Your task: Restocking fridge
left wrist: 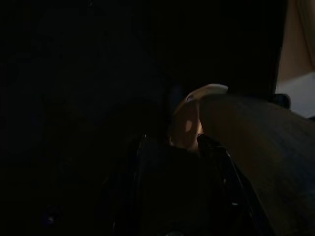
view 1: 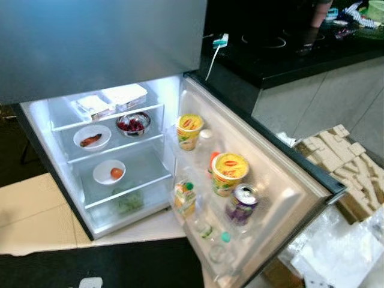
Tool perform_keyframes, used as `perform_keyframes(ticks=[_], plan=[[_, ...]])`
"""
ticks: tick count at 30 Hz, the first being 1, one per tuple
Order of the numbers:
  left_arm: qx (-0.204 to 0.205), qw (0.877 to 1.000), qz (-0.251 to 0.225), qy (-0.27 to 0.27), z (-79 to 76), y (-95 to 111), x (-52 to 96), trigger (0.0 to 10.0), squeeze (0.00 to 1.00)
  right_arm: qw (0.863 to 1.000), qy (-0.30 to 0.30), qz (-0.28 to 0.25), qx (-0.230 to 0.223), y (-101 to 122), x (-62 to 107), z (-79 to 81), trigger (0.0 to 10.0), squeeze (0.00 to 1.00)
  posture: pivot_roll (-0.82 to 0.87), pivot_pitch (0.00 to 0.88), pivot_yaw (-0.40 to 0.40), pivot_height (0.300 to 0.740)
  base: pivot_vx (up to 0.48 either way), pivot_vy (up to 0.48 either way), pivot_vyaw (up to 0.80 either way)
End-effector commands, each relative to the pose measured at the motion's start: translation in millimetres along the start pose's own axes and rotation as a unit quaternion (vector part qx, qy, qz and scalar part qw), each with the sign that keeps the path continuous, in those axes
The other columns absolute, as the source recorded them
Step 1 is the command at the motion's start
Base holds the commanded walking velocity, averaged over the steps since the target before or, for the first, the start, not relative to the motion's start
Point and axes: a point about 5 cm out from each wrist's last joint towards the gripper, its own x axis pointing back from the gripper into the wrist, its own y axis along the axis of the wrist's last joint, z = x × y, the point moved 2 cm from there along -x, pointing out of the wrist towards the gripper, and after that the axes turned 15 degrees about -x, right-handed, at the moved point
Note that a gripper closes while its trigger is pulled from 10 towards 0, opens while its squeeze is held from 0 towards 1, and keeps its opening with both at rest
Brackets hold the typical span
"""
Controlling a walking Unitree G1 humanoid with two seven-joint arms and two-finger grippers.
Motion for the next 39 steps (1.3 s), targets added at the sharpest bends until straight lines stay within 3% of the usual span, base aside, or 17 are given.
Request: perform_keyframes(ticks=[1, 5, 9, 11, 12, 13, 14, 15, 16, 17, 18, 22, 30, 33, 35, 36, 39], plan=[[0.002, 1.000, 0.004, -0.006, -2.7, -2.4, 0.3, 10.0, 0.00, 0.999, -0.014, -0.014, -0.027, 2.8, 0.5, -4.4, 10.0, 0.00, -0.03, 0.000, -0.019, 0.740, 0.000, 0.000, 0.00], [0.001, 1.000, 0.005, -0.005, -2.1, -2.9, 0.5, 10.0, 0.00, 0.995, -0.009, -0.064, -0.081, 27.7, 1.9, -11.0, 10.0, 0.00, -0.03, 0.000, -0.019, 0.740, 0.000, 0.000, 0.00], [0.001, 1.000, 0.006, -0.005, -1.4, -4.0, 0.8, 10.0, 0.00, 0.975, 0.049, -0.141, -0.167, 70.1, 6.2, -9.8, 10.0, 0.00, -0.03, 0.000, -0.016, 0.740, 0.000, 0.000, 0.00], [0.001, 1.000, 0.006, -0.005, -1.4, -4.0, 0.8, 10.0, 0.00, 0.975, 0.049, -0.141, -0.167, 70.1, 6.2, -9.8, 10.0, 0.00, -0.03, 0.000, -0.016, 0.740, 0.000, 0.000, 0.00], [0.001, 1.000, 0.007, -0.005, -1.2, -4.6, 1.0, 10.0, 0.00, 0.959, 0.097, -0.175, -0.202, 92.7, 10.0, -4.9, 10.0, 0.00, -0.04, 0.000, -0.015, 0.740, 0.000, 0.000, 0.00], [0.001, 1.000, 0.007, -0.005, -1.2, -4.6, 1.0, 10.0, 0.00, 0.959, 0.097, -0.175, -0.202, 92.7, 10.0, -4.9, 10.0, 0.00, -0.04, 0.000, -0.015, 0.740, 0.000, 0.000, 0.00], [0.001, 1.000, 0.008, -0.005, -1.2, -5.4, 1.2, 10.0, 0.00, 0.937, 0.159, -0.208, -0.230, 118.1, 15.9, 3.3, 10.0, 0.00, -0.04, 0.000, -0.015, 0.740, 0.000, 0.000, 0.00], [0.001, 1.000, 0.008, -0.005, -1.2, -5.4, 1.2, 10.0, 0.00, 0.937, 0.159, -0.208, -0.230, 118.1, 15.9, 3.3, 10.0, 0.00, -0.04, 0.000, -0.015, 0.740, 0.000, 0.000, 0.00], [0.001, 1.000, 0.009, -0.005, -1.3, -6.1, 1.4, 10.0, 0.00, 0.919, 0.216, -0.227, -0.240, 136.8, 21.8, 12.8, 10.0, 0.00, -0.04, 0.000, -0.016, 0.740, 0.000, 0.000, 0.00], [0.001, 1.000, 0.009, -0.005, -1.3, -6.1, 1.4, 10.0, 0.00, 0.919, 0.216, -0.227, -0.240, 136.8, 21.8, 12.8, 10.0, 0.00, -0.04, 0.000, -0.016, 0.740, 0.000, 0.000, 0.00], [0.001, 1.000, 0.010, -0.005, -1.4, -6.6, 1.5, 10.0, 0.00, 0.904, 0.263, -0.236, -0.240, 149.3, 26.7, 22.1, 10.0, 0.00, -0.04, 0.000, -0.016, 0.740, 0.000, 0.000, 0.00], [0.002, 1.000, 0.010, -0.006, -1.7, -7.6, 1.8, 10.0, 0.00, 0.878, 0.379, -0.220, -0.193, 160.8, 36.1, 55.0, 10.0, 0.00, -0.04, 0.000, -0.015, 0.740, 0.000, 0.000, 0.00], [0.000, 1.000, 0.012, -0.005, -0.5, -9.4, 2.6, 10.0, 0.00, 0.830, 0.519, -0.163, -0.122, 152.4, 49.6, 84.5, 10.0, 0.00, -0.04, 0.000, -0.014, 0.740, 0.000, 0.000, 0.00], [0.000, 1.000, 0.012, -0.005, -0.1, -9.6, 2.7, 10.0, 0.00, 0.821, 0.541, -0.147, -0.106, 148.8, 52.0, 88.5, 10.0, 0.00, -0.04, 0.000, -0.014, 0.740, 0.000, 0.000, 0.00], [0.000, 1.000, 0.012, -0.004, 0.7, -9.5, 2.8, 10.0, 0.00, 0.798, 0.591, -0.098, -0.065, 137.4, 57.5, 98.8, 10.0, 0.00, -0.04, 0.000, -0.014, 0.740, 0.000, 0.000, 0.00], [0.000, 1.000, 0.012, -0.004, 0.7, -9.5, 2.8, 10.0, 0.00, 0.798, 0.591, -0.098, -0.065, 137.4, 57.5, 98.8, 10.0, 0.00, -0.04, 0.000, -0.014, 0.740, 0.000, 0.000, 0.00], [0.000, 1.000, 0.011, -0.005, 0.4, -9.2, 2.6, 10.0, 0.00, 0.758, 0.652, -0.017, -0.006, 115.6, 65.7, 115.3, 10.0, 0.00, -0.04, 0.000, -0.017, 0.740, 0.000, 0.000, 0.00]])
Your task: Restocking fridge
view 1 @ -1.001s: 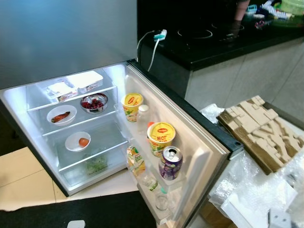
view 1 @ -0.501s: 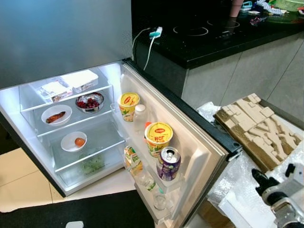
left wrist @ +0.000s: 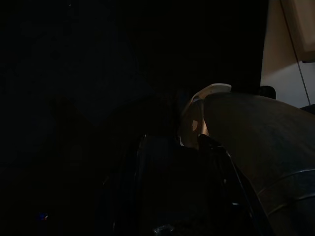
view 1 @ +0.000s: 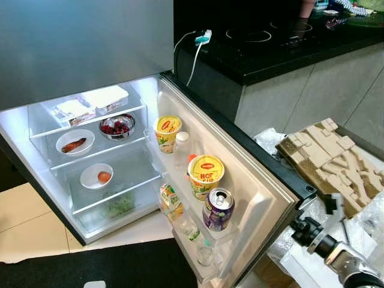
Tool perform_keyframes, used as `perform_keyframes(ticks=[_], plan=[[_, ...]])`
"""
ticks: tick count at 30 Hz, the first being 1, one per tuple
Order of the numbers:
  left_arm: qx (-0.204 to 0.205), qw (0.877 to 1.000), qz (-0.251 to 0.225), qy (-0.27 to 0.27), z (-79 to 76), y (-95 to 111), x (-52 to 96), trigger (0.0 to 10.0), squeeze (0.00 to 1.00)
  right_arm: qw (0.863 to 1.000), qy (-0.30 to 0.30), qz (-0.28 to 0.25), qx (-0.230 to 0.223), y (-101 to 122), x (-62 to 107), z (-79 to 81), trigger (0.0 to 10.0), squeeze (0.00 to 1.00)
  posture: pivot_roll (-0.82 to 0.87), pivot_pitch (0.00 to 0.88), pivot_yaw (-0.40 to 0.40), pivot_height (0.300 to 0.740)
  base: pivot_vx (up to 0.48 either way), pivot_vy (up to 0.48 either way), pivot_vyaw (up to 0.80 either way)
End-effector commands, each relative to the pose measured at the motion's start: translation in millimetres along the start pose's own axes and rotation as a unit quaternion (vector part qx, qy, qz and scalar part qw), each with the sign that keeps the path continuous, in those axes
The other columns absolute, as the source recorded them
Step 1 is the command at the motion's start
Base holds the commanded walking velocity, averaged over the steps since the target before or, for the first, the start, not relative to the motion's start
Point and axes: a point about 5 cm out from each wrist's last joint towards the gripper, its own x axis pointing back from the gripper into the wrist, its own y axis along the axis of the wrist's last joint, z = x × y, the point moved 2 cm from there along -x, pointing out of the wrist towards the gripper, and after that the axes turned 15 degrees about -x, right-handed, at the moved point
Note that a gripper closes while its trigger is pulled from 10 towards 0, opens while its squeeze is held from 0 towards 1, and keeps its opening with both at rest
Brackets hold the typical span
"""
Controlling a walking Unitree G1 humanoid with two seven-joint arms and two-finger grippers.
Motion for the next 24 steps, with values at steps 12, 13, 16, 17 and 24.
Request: perform_keyframes(ticks=[12, 13, 16, 17, 24], plan=[[-0.003, 1.000, 0.011, -0.004, -0.2, -6.5, 1.6, 10.0, 0.00, 0.946, 0.223, 0.236, -0.002, -66.0, -41.6, 57.2, 10.0, 0.00, -0.04, 0.000, -0.017, 0.740, 0.000, 0.000, 0.00], [-0.004, 1.000, 0.011, -0.004, -0.2, -6.6, 1.6, 10.0, 0.00, 0.940, 0.239, 0.245, -0.002, -69.5, -44.6, 64.1, 10.0, 0.00, -0.04, 0.000, -0.017, 0.740, 0.000, 0.000, 0.00], [-0.004, 1.000, 0.011, -0.004, -0.2, -6.6, 1.6, 10.0, 0.00, 0.934, 0.256, 0.251, 0.000, -72.7, -48.6, 71.6, 10.0, 0.00, -0.04, 0.000, -0.017, 0.740, 0.000, 0.000, 0.00], [-0.004, 1.000, 0.011, -0.004, -0.2, -6.5, 1.6, 10.0, 0.00, 0.933, 0.266, 0.241, 0.006, -72.7, -57.4, 77.8, 10.0, 0.00, -0.04, 0.000, -0.018, 0.740, 0.000, 0.000, 0.00], [-0.004, 1.000, 0.012, -0.004, -0.6, -6.4, 1.4, 10.0, 0.00, 0.967, 0.190, 0.169, 0.027, -59.1, -79.2, 62.5, 10.0, 0.00, -0.04, 0.000, -0.019, 0.740, 0.000, 0.000, 0.00]])
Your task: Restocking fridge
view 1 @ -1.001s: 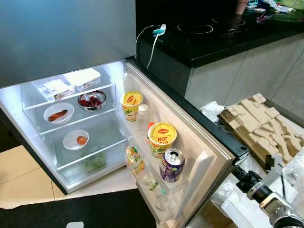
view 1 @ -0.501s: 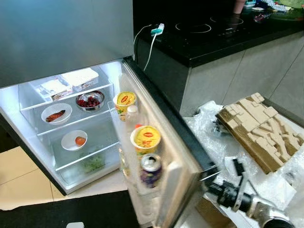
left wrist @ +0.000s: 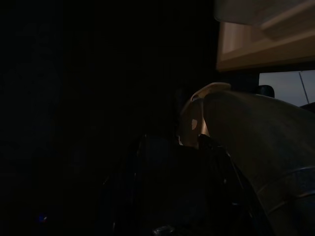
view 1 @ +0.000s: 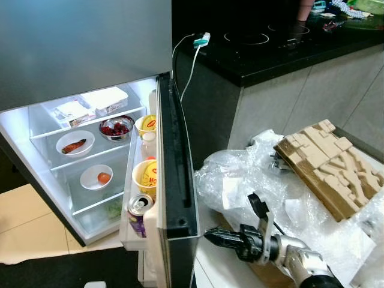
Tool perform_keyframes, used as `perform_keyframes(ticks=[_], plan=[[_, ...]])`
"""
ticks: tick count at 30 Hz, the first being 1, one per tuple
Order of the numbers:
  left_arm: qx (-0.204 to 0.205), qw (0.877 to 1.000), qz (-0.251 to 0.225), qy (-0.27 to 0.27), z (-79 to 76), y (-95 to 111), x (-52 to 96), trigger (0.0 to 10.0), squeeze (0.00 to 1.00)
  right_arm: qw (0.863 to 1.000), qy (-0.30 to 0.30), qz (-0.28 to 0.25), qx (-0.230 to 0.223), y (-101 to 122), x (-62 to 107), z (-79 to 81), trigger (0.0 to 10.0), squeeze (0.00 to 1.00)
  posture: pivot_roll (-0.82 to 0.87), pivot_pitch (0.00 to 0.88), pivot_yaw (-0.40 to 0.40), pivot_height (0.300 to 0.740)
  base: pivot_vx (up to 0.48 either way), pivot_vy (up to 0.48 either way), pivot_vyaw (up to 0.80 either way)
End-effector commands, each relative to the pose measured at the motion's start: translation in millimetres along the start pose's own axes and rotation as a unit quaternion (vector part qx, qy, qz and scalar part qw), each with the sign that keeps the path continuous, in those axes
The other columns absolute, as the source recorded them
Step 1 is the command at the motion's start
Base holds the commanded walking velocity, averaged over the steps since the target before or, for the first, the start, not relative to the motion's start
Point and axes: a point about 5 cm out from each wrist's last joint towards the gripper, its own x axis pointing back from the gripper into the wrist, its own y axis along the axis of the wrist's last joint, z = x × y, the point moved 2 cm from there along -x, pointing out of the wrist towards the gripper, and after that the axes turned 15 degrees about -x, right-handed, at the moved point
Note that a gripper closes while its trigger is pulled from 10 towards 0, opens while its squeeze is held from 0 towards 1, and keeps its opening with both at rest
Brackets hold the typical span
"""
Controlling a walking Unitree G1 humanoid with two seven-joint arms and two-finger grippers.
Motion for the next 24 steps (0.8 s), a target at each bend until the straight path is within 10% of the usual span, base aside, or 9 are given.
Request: perform_keyframes(ticks=[1, 11, 24], plan=[[-0.001, 1.000, 0.011, -0.002, -0.7, -6.4, 1.4, 10.0, 0.00, 0.992, -0.119, -0.038, 0.026, 3.9, 14.2, -22.6, 10.0, 0.00, -0.03, 0.000, -0.023, 0.740, 0.000, 0.000, 0.00], [-0.001, 1.000, 0.014, -0.002, -1.0, -8.6, 1.9, 10.0, 0.00, 0.918, -0.376, -0.089, 0.093, 11.1, 57.2, -55.1, 10.0, 0.00, -0.03, 0.000, -0.026, 0.740, 0.000, 0.000, 0.00], [0.001, 1.000, 0.015, -0.005, -3.0, -9.3, 1.9, 10.0, 0.00, 0.933, -0.324, -0.132, 0.084, 22.7, 41.5, -51.9, 10.0, 0.00, -0.04, 0.000, -0.023, 0.740, 0.000, 0.000, 0.19]])
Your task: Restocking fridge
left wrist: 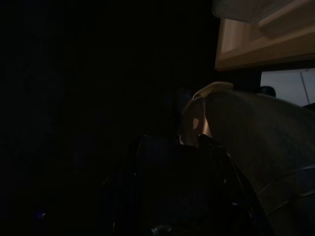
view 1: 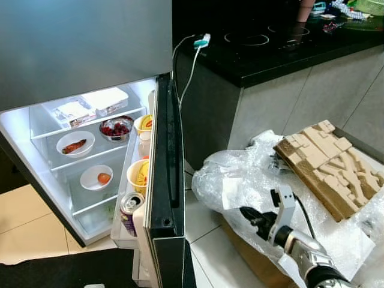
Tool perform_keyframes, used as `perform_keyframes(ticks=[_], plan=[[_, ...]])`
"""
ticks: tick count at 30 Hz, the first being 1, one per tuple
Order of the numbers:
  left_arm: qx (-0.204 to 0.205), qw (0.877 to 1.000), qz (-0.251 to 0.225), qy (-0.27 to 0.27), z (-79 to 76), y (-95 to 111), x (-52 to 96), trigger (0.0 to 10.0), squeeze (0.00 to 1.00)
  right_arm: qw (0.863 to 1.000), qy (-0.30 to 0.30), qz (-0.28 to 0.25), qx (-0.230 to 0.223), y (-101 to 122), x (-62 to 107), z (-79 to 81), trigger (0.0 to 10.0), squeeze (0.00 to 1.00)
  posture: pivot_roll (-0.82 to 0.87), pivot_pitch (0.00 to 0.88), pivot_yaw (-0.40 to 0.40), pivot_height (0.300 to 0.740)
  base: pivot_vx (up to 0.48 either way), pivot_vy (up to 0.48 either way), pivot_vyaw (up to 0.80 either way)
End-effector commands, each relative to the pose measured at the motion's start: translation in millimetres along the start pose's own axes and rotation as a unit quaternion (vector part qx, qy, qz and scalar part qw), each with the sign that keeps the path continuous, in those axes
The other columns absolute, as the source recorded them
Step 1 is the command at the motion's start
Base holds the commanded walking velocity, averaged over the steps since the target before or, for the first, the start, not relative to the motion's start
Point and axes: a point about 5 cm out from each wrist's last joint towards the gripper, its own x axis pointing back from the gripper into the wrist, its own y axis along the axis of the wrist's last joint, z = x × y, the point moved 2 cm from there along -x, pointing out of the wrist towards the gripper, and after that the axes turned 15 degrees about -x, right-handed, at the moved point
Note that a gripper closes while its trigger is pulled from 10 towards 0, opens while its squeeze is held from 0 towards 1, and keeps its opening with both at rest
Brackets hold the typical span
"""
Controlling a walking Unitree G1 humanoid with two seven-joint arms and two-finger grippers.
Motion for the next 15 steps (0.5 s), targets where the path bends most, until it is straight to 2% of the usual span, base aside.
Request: perform_keyframes(ticks=[1, 15], plan=[[0.001, 1.000, 0.011, -0.004, -2.4, -6.1, 1.1, 10.0, 0.00, 1.000, 0.008, -0.003, 0.000, -0.4, -3.7, 3.8, 10.0, 0.00, -0.04, 0.000, -0.023, 0.740, 0.000, 0.000, 0.70], [0.002, 1.000, 0.013, -0.004, -2.2, -7.4, 1.5, 10.0, 0.00, 1.000, 0.027, -0.013, 0.006, 8.9, -8.9, 8.4, 10.0, 0.00, -0.03, 0.000, -0.025, 0.740, 0.000, 0.000, 0.70]])
